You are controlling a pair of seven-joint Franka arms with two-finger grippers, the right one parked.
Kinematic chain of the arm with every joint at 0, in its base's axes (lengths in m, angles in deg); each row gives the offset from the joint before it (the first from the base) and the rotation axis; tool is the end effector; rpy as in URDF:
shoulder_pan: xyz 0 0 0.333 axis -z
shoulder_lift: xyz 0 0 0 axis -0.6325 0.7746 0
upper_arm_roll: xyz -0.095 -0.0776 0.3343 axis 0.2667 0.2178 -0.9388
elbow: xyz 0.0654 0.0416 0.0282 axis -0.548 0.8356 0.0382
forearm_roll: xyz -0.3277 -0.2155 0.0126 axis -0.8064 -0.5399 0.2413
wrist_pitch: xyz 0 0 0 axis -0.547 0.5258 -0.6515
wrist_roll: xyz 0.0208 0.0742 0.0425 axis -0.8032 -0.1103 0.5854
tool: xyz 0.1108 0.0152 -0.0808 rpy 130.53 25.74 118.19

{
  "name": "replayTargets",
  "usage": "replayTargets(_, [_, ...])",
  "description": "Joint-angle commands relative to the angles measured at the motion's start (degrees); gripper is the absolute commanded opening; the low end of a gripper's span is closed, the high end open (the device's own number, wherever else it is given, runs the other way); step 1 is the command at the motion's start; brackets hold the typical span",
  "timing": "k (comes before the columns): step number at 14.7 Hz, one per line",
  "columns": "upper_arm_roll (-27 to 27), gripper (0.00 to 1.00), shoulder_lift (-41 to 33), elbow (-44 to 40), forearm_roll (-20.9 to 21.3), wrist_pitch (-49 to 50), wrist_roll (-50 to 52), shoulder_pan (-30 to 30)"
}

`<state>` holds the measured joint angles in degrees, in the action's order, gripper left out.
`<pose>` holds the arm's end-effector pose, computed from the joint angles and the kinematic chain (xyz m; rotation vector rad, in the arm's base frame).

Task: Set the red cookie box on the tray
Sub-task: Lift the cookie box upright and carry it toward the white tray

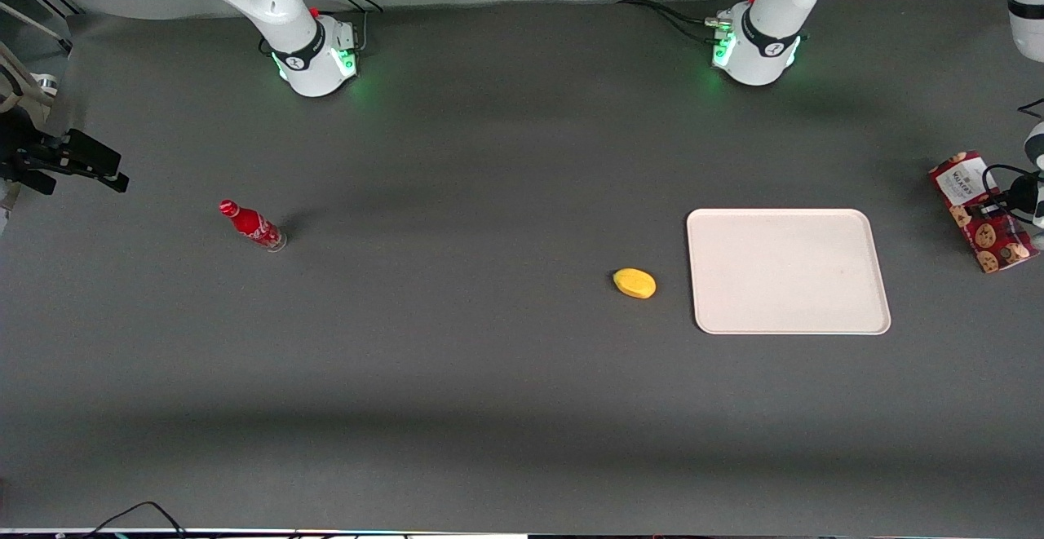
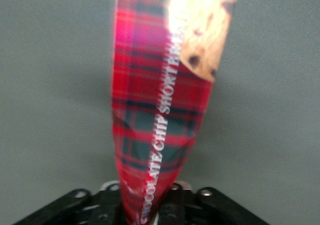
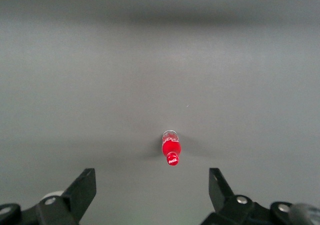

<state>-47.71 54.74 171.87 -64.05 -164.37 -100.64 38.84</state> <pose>0.4584 0.3811 0.2068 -3.0259 -0.5601 0.3022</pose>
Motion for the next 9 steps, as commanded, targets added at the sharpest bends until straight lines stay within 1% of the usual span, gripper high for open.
replayTargets(1, [-1.62, 0.0, -1.89, -0.56, -0.94, 1.1, -1.6, 0.82])
replayTargets(2, [-1.72, 0.0, -3.03, -1.43, -0.85, 2.5, -1.16, 1.26])
replayTargets(4, [-2.33, 0.0, -4.88, -6.68, -0.33, 12.39, 0.41, 1.97])
replayTargets(7, [-2.86, 0.0, -7.43, -19.15, 1.16, 30.93, 2.0, 1.97])
replayTargets(9, [-2.6, 0.0, -8.49, -28.73, 3.27, 41.22, 2.44, 3.02])
